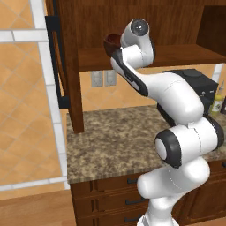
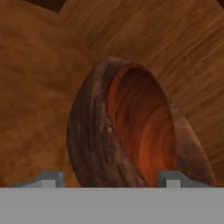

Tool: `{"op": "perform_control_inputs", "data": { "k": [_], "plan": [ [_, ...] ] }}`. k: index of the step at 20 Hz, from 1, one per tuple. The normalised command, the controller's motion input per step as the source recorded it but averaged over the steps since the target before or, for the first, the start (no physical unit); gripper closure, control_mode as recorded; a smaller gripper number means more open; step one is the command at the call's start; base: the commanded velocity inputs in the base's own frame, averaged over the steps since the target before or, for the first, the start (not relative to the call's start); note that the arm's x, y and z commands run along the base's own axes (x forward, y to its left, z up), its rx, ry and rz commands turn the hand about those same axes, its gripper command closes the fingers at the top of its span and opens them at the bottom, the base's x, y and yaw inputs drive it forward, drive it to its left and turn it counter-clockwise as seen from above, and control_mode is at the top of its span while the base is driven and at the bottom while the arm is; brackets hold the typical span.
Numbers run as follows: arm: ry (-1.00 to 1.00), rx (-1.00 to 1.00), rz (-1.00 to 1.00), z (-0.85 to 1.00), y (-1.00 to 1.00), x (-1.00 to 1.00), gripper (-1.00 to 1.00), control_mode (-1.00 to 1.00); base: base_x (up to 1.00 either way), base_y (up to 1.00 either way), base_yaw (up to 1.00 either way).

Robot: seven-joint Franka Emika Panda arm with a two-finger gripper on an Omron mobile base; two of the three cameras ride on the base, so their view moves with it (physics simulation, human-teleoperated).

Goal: Pick up the bowls on the counter and stack them on top of one another in the open cabinet. Place the smaller bowl on top of the larger bowl.

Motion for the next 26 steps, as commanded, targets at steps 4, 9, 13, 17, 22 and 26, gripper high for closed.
{"op": "perform_control_inputs", "data": {
  "k": [4,9,13,17,22,26],
  "plan": [
    [-0.23,0.00,-0.02,0.28,0.00,-0.69,-1.00,-1.00,0.00,0.00,0.00],
    [-0.46,0.01,-0.09,0.28,-0.14,-1.00,-1.00,-1.00,0.00,0.00,0.00],
    [-0.47,0.03,-0.15,0.09,-0.55,-1.00,-1.00,-1.00,0.00,0.00,0.00],
    [-0.33,0.00,-0.20,-0.32,-0.92,-1.00,-1.00,-1.00,0.00,0.00,0.00],
    [-0.10,0.00,-0.12,-1.00,-1.00,-1.00,-1.00,-1.00,0.00,0.00,0.00],
    [0.04,0.00,-0.01,-1.00,-0.75,-1.00,-1.00,-1.00,0.00,0.00,0.00]
  ]
}}
